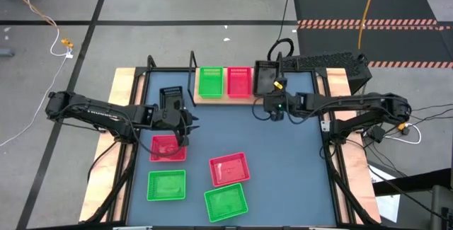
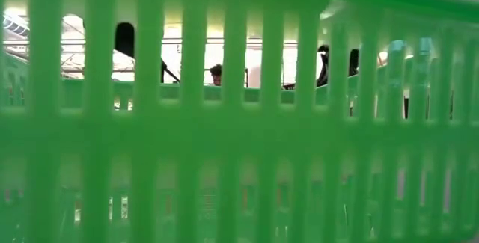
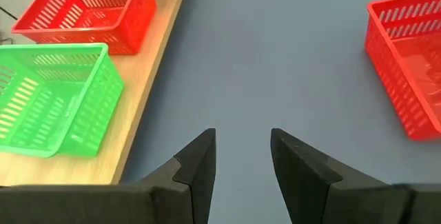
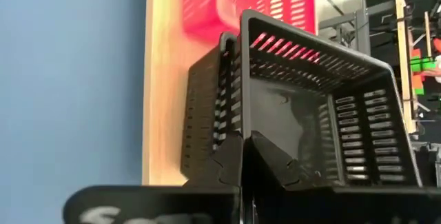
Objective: Stack baskets on shelf by color
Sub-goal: Stack the bottom black bin on the black bin on the shelf
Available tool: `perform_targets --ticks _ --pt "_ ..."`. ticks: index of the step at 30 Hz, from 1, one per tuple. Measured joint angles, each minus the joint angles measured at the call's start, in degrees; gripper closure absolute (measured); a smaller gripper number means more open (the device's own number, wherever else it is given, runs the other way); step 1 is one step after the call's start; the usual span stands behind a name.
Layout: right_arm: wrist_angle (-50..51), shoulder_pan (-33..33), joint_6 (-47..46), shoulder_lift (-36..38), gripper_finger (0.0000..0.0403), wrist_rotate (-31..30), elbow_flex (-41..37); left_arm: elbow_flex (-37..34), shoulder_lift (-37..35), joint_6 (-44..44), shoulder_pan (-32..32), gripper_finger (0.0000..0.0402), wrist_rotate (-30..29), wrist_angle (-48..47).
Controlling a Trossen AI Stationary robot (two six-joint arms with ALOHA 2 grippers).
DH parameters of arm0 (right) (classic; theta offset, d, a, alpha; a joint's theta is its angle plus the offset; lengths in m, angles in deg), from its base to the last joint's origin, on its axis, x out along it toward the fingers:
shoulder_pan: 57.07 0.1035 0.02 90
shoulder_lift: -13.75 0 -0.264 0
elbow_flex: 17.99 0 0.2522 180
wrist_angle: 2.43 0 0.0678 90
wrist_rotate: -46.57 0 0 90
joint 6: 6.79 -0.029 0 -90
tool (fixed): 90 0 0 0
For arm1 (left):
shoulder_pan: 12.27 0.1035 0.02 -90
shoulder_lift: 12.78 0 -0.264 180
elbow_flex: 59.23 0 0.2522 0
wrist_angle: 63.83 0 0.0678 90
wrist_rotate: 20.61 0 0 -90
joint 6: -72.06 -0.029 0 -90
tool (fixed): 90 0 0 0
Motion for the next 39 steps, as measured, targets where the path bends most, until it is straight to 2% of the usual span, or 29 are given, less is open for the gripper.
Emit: perform_targets --ticks 5,22,24,28,31,34,39 --pt "-1.58 0.02 -0.02 0.02 0.0392 -0.12 -1.42 0.00 0.00 0.37 0.00 0.0259 -0.36 0.02" --pt "-6.01 0.02 -0.46 2.57 0.0300 -0.59 -1.49 0.00 -0.02 0.66 0.00 0.0259 -0.45 -0.05" --pt "-6.92 0.34 -2.07 3.45 0.0293 -0.59 -1.51 0.00 -0.02 0.73 0.00 0.0259 -0.45 -0.07" --pt "-15.09 2.57 -9.69 5.99 0.0286 -0.23 -1.49 0.00 -0.02 0.91 0.00 0.0259 -0.47 -0.14" --pt "-19.26 4.13 -12.93 8.24 0.0287 1.92 -1.49 0.00 -0.02 0.97 0.00 0.0259 -0.94 -0.08" --pt "-18.50 4.18 -16.18 9.37 0.0290 5.55 -1.38 0.00 -0.02 1.05 0.00 0.0259 -1.65 -0.05" --pt "-9.11 3.18 -19.74 7.03 0.0302 5.45 -1.40 0.00 -0.02 1.11 -0.02 0.0259 -1.80 0.04"
